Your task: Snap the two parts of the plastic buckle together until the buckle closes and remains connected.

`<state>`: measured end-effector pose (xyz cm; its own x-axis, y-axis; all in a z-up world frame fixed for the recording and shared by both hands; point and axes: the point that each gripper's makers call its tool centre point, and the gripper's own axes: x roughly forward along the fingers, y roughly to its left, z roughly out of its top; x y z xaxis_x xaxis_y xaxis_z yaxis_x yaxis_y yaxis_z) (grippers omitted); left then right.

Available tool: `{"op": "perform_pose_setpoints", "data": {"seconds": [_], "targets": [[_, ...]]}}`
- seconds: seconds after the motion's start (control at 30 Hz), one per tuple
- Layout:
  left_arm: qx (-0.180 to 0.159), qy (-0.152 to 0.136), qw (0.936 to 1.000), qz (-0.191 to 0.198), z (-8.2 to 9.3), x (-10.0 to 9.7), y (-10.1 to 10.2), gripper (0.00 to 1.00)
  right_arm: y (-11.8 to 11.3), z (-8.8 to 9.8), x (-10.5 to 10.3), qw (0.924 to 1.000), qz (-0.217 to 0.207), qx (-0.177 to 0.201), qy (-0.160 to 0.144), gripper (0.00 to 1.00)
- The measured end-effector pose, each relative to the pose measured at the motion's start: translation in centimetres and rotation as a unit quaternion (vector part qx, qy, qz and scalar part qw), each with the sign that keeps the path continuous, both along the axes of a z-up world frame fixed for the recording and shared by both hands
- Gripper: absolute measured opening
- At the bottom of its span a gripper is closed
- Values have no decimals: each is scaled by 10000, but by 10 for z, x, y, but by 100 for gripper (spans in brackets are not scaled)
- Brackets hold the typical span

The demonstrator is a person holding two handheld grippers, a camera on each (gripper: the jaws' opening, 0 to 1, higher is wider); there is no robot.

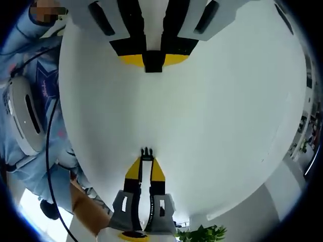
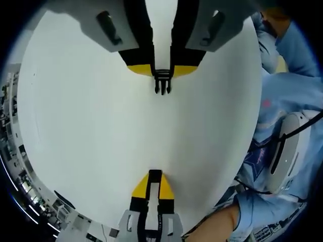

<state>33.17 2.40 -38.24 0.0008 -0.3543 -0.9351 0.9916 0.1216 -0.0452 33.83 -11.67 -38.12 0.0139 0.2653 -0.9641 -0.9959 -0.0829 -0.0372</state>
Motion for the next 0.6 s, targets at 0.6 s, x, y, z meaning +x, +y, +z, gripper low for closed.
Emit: {"op": "perform_pose_setpoints", "data": {"seconds": [0.6], "targets": [[-153,-35,9998,-100,-1,-2,-19,10,7,0,-1,9999,-13,94,-82,11]]}}
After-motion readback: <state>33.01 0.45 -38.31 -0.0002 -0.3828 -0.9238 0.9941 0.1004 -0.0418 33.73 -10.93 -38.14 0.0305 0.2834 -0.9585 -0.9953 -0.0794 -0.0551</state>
